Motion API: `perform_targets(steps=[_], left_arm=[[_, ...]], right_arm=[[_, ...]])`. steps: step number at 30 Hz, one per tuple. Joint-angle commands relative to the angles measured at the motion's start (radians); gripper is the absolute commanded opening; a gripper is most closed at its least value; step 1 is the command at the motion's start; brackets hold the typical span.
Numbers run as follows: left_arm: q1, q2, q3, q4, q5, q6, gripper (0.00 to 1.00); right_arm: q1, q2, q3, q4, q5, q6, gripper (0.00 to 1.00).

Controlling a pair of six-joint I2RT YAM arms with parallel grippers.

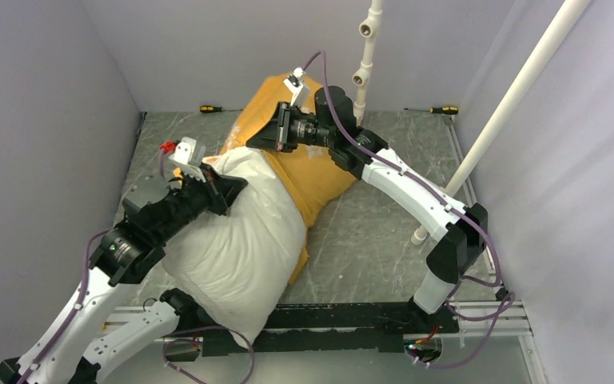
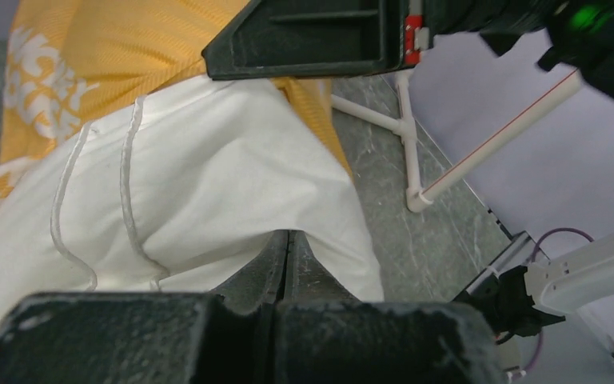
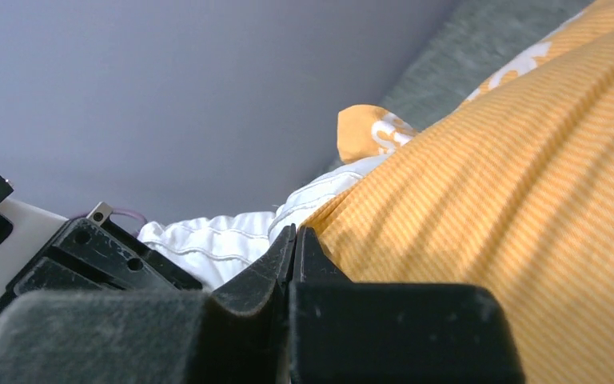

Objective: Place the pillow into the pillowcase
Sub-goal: Stuff the pillow into the pillowcase.

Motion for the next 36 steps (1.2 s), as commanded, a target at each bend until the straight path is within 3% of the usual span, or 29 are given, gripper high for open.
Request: perform_targets(steps=[1,5,10,12,16,19,24,30,36], left_arm=[[0.002,0.004,0.096,0.026,-0.096,0.090,0.00],[0.002,0.049,0.073,0.003,-0.060,0.088,0.00],[0.002,0.068,-0.089,0.058,-0.051,0.034,0.00],[0.003,0.065,-0.151,0.089,-0.043,0.012,0.00],[-0.003,0.078,-0.241,0.146,-0.005,-0.041,0.00],[-0.014,0.091,-0.276,0.169,-0.003,-0.063,0.00],[-0.043,0.106,-0.286,0.188,-0.016,-0.072,0.00],[-0.075,0.112,-0.295,0.182,-0.030,-0.093,0.00],[-0.104,0.105,-0.297,0.167,-0.057,-0.094,0.00]], right_arm=[[0.037,-0.124,-0.062,0.447,-0.156,0.116,0.00],[0.037,-0.206,-0.244,0.341,-0.057,0.018,0.00],[0.037,-0.348,-0.497,0.287,0.078,-0.023,0.04],[0.039,-0.409,-0.541,0.235,0.122,-0.054,0.24],[0.039,-0.489,-0.550,0.129,0.226,-0.108,0.73],[0.041,-0.503,-0.504,0.055,0.275,-0.170,0.86],[0.079,-0.425,-0.383,-0.044,0.353,-0.299,0.88],[0.169,-0.258,-0.227,-0.085,0.524,-0.439,0.81],[0.259,-0.114,-0.089,-0.167,0.783,-0.536,0.78]])
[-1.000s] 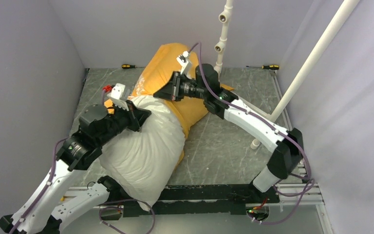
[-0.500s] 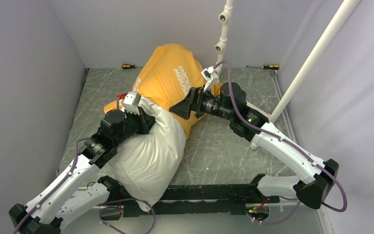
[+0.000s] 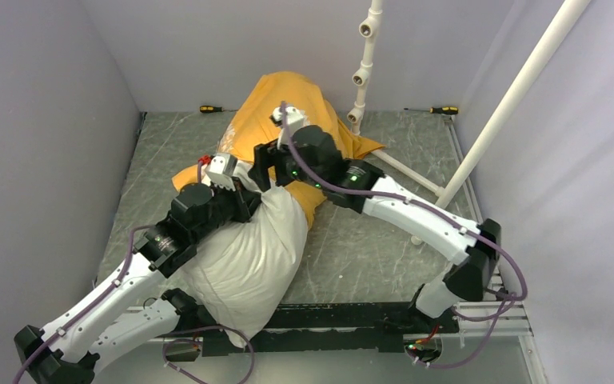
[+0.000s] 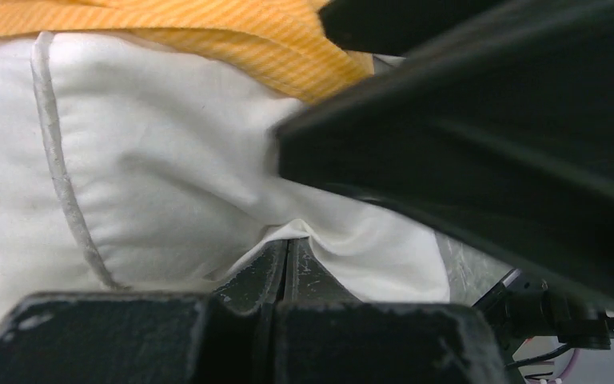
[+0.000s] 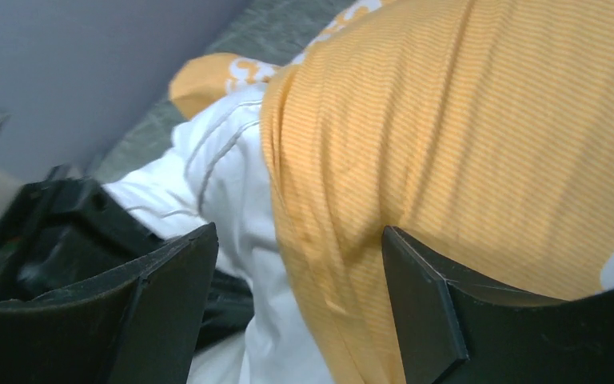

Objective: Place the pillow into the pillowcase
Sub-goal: Stuff the pillow into the pillowcase.

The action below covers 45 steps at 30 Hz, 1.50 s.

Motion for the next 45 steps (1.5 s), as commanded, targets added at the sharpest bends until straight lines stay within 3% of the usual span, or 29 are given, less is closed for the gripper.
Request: perform_targets(steps=[1,3,6,9,11,14,18,21,25,28,29,32,34,37,45], left_arm=[[-0.032,0.032,-0.040,-0.028,0.028,-0.038,0.00],[-0.035,0.032,-0.034,-0.035,0.024,-0.035,0.00],[-0.037,0.033,-0.025,-0.039,0.022,-0.027,0.00],[-0.038,0.038,-0.018,-0.042,0.021,-0.021,0.00],[-0.038,0.041,-0.019,-0.042,0.024,-0.019,0.00],[-0.039,0.041,-0.025,-0.032,0.025,-0.020,0.00],[-0.040,0.041,-0.025,-0.031,0.032,-0.028,0.00],[-0.042,0.036,-0.020,-0.042,0.022,-0.020,0.00],[-0.042,0.029,-0.013,-0.056,0.020,-0.010,0.00],[-0.042,0.030,-0.020,-0.053,0.021,-0.016,0.00],[-0.042,0.030,-0.024,-0.050,0.021,-0.020,0.00],[-0.042,0.031,-0.032,-0.044,0.021,-0.029,0.00],[-0.043,0.031,-0.033,-0.049,0.021,-0.031,0.00],[-0.043,0.028,-0.033,-0.052,0.021,-0.029,0.00],[-0.043,0.030,-0.038,-0.046,0.020,-0.032,0.00]], right_arm=[[0.057,0.077,0.127,-0.088,0.271,-0.120,0.74],[0.076,0.107,0.154,-0.125,0.354,-0.134,0.61],[0.094,0.100,0.162,-0.138,0.457,-0.127,0.26],[0.094,0.032,0.123,-0.086,0.445,-0.116,0.14],[0.087,-0.018,0.100,-0.068,0.428,-0.094,0.12],[0.062,-0.066,0.054,-0.047,0.417,-0.056,0.20],[0.043,-0.024,0.087,-0.097,0.447,-0.052,0.50],[0.043,0.035,0.143,-0.137,0.419,-0.072,0.65],[0.046,0.052,0.157,-0.135,0.330,-0.085,0.79],[0.046,0.060,0.145,-0.132,0.319,-0.076,0.80],[0.046,0.070,0.148,-0.141,0.326,-0.072,0.78],[0.046,0.094,0.157,-0.159,0.352,-0.051,0.53],[0.046,0.100,0.162,-0.161,0.368,-0.039,0.28],[0.046,0.101,0.169,-0.163,0.360,-0.046,0.03],[0.043,-0.014,0.085,-0.102,0.235,-0.031,0.00]])
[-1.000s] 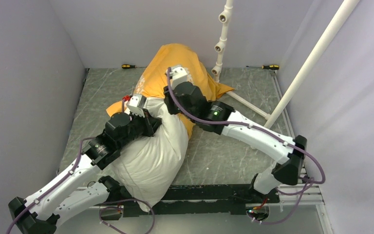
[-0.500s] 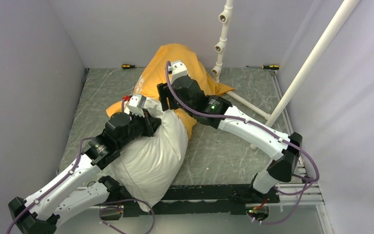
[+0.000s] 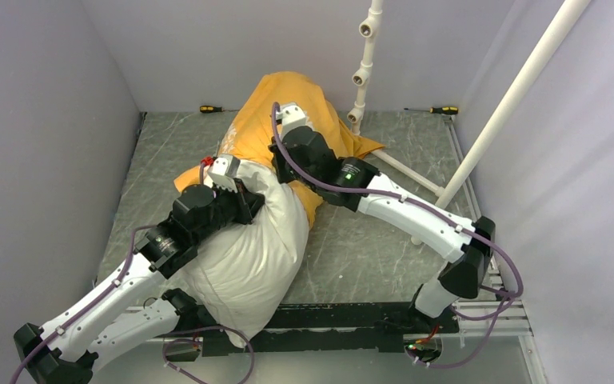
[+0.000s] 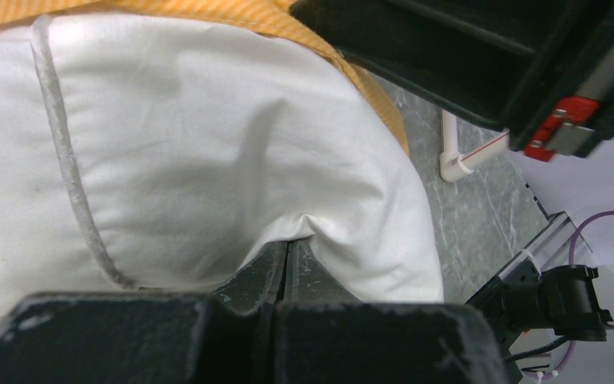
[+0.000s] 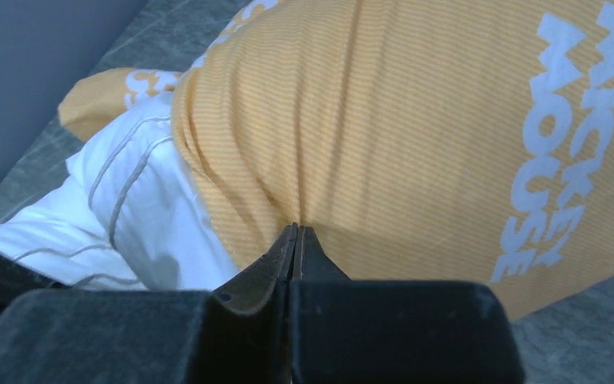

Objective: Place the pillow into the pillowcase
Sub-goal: Stuff the pillow into the pillowcase.

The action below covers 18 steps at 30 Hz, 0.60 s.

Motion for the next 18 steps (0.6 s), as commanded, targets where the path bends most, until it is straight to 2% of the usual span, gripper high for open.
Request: perform_targets(steps=[1,2,6,9,13,18], left_arm=[[-0.012,0.031,-0.040,-0.042,0.034,-0.035,0.00],[-0.012,0.031,-0.042,-0.039,0.034,-0.037,0.00],[-0.013,0.027,-0.043,-0.040,0.035,-0.039,0.00],[-0.013,0.022,-0.042,-0.044,0.035,-0.036,0.00],[-0.014,0.019,-0.043,-0.050,0.035,-0.036,0.00],[-0.014,0.013,-0.047,-0.053,0.035,-0.040,0.00]], right_arm=[[-0.001,-0.116,-0.048,0.050,-0.085,0.025,0.00],[-0.001,-0.129,-0.060,0.050,-0.086,0.031,0.00],[-0.001,-0.170,-0.103,0.050,-0.064,0.044,0.41],[0.000,-0.170,-0.110,0.021,-0.049,0.040,0.58],[0.000,-0.155,-0.127,0.010,-0.051,0.038,0.65],[0.000,-0.098,-0.107,-0.035,0.009,0.042,0.68]])
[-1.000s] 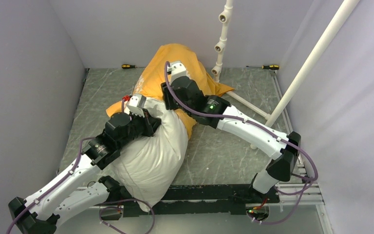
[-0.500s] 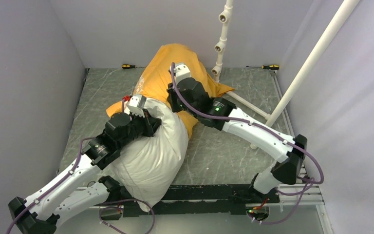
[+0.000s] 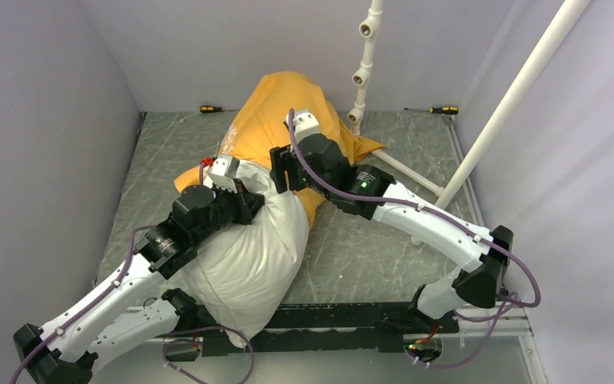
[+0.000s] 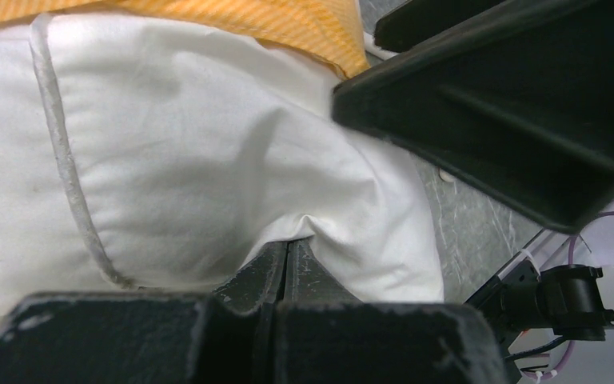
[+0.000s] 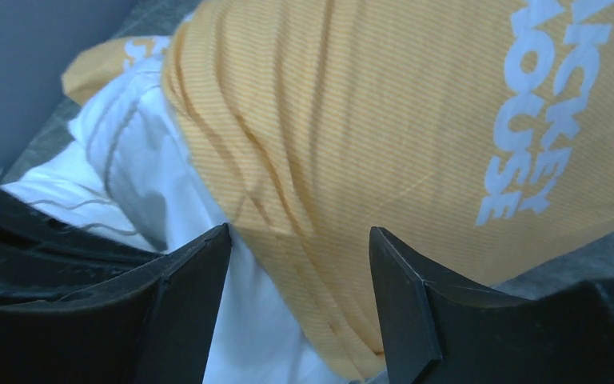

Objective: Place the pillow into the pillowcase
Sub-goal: Stuff the pillow into the pillowcase.

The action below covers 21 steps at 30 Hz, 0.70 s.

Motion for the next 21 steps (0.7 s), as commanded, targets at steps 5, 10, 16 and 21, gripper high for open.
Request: perform_targets(steps=[5,10,16,21], left_arm=[[-0.014,0.017,-0.044,-0.062,0.036,-0.035,0.00],[-0.014,0.021,-0.036,-0.066,0.035,-0.030,0.00],[-0.014,0.021,-0.029,-0.068,0.013,-0.026,0.00],[-0.013,0.020,-0.034,-0.061,0.002,-0.024,0.00]], right_arm=[[0.002,0.085,0.058,-0.026,0.095,-0.019,0.66],[0.002,0.134,0.151,-0.012,0.154,-0.032,0.33],[0.002,0.123,0.218,0.002,0.129,-0.046,0.11],[0.001,0.030,0.133,0.039,0.106,-0.005,0.06]])
